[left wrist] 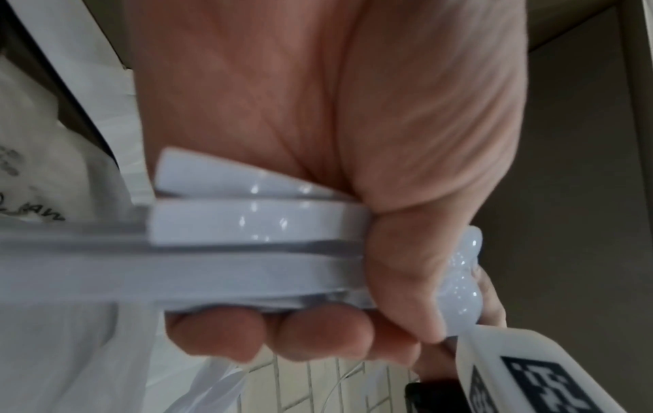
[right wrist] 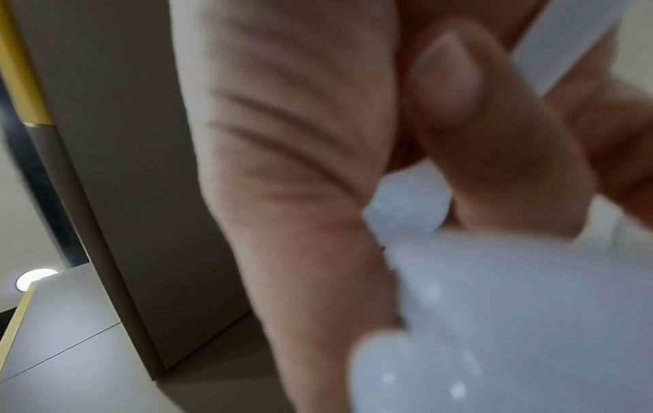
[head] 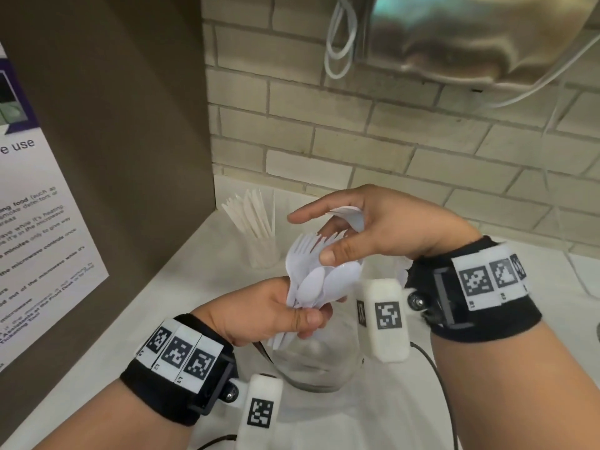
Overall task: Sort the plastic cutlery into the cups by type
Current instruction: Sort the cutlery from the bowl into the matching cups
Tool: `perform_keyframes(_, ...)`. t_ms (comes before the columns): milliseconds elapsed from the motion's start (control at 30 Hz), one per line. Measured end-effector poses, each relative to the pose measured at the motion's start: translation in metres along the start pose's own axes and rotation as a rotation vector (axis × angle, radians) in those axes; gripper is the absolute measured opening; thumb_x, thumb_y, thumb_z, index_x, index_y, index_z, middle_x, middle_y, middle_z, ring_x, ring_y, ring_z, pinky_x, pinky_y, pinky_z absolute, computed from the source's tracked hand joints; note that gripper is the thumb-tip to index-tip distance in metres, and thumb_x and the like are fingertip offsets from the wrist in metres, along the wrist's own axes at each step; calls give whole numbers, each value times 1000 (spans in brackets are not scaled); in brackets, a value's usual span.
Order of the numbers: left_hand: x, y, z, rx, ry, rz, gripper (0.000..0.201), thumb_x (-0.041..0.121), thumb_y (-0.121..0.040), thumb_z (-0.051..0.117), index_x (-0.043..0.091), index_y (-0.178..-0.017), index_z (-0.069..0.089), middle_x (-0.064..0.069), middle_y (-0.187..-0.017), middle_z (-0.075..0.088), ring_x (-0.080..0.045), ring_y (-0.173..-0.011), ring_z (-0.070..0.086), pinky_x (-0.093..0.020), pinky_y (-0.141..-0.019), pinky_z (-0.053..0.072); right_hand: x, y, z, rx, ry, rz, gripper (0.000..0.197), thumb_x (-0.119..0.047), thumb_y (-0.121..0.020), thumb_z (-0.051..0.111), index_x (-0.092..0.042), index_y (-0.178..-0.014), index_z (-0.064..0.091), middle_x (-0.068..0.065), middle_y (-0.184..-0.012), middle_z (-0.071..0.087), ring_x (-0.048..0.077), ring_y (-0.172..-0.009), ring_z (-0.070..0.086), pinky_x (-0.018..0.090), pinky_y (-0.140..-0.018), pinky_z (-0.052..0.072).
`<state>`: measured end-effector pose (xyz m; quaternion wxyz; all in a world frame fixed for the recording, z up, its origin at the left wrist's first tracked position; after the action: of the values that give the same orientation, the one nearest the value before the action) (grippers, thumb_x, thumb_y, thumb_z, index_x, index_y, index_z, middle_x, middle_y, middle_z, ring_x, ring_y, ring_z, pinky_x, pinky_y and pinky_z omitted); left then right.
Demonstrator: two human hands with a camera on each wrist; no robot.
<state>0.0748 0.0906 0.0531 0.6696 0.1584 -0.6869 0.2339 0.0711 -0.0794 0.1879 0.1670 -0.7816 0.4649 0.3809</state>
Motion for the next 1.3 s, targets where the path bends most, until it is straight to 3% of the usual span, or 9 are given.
perform_keyframes(167, 3, -2, 3, -90, 0, 51, 15, 22, -93, 57, 33, -96, 67, -4, -80, 50, -26, -74, 45, -39, -74, 41, 0, -7, 8, 33, 112, -75, 19, -12, -85, 70, -21, -102, 73, -18, -81, 69, 4, -75, 62, 17, -72, 50)
perform_keyframes(267, -1, -2, 1, -58, 17, 42, 25, 11, -93, 52, 31, -97, 66, -8, -79, 49, -25, -72, 47, -35, -73, 44, 5, -7, 9, 162, 172, -88, 15, -14, -87, 68, -24, -96, 75, -11, -88, 72, 10, -83, 65, 24, -79, 50)
perform_keyframes(400, -2, 0, 0, -65, 13, 27, 12, 20, -94, 56, 11, -102, 58, -9, -78, 48, -23, -67, 46, -31, -69, 45, 3, -4, 10, 196, 195, -109, 16, -15, -89, 67, -28, -94, 74, -17, -89, 71, -3, -83, 63, 14, -79, 48)
perform_keyframes(500, -4, 1, -1, -97, -13, 18, 39, 34, -92, 59, -3, -98, 50, -11, -74, 46, -23, -64, 44, -40, -62, 38, -1, 1, 4, 248, 231, -126, 17, -14, -89, 66, -29, -95, 74, -19, -93, 71, -3, -89, 63, 11, -82, 46)
perform_keyframes(600, -7, 3, -3, -92, -13, 0, 51, 42, -90, 60, -7, -100, 49, -15, -78, 46, -22, -63, 45, -42, -62, 37, -3, 6, 1, 288, 221, -149, 19, -14, -89, 66, -30, -94, 74, -16, -96, 72, 3, -93, 64, 16, -85, 47)
perform_keyframes(800, -6, 0, 2, -65, 141, 16, 21, 43, -88, 62, 25, -97, 61, 0, -81, 53, -11, -58, 43, -23, -57, 40, 4, 11, 0, 229, 117, -92, 20, -10, -85, 70, -25, -96, 75, -8, -86, 72, 5, -78, 64, 14, -75, 49)
perform_keyframes(933, -10, 0, -1, 2, 124, 36, 20, 41, -90, 60, 23, -97, 59, -2, -80, 50, -13, -58, 40, -23, -57, 38, 21, 15, -5, 223, -221, 8, 33, -3, -78, 74, -16, -108, 69, 7, -89, 71, 12, -80, 68, 23, -69, 55)
perform_keyframes(1033, -10, -1, -2, 102, 58, 56, 11, 35, -92, 52, 28, -96, 60, 1, -81, 55, -13, -59, 43, -23, -58, 41, 35, 19, -3, 231, -385, 95, 36, -15, -70, 77, -7, -103, 66, 11, -87, 70, 21, -81, 70, 35, -70, 59)
perform_keyframes(1300, -10, -1, 1, 87, 22, 69, 34, 49, -89, 57, 17, -99, 59, 1, -81, 58, -15, -59, 48, -26, -60, 45, 49, 19, 16, 161, -458, 30, 52, -34, -70, 71, 2, -105, 62, 16, -93, 69, 25, -84, 70, 32, -68, 56)
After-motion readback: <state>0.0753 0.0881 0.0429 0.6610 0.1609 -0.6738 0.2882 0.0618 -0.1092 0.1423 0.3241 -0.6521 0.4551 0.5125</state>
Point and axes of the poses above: each hand's wrist, its own y-axis away from the middle knuckle, its own z-axis out of the palm, x = y × z, the point moved 1 cm from there along -y, towards the middle knuckle
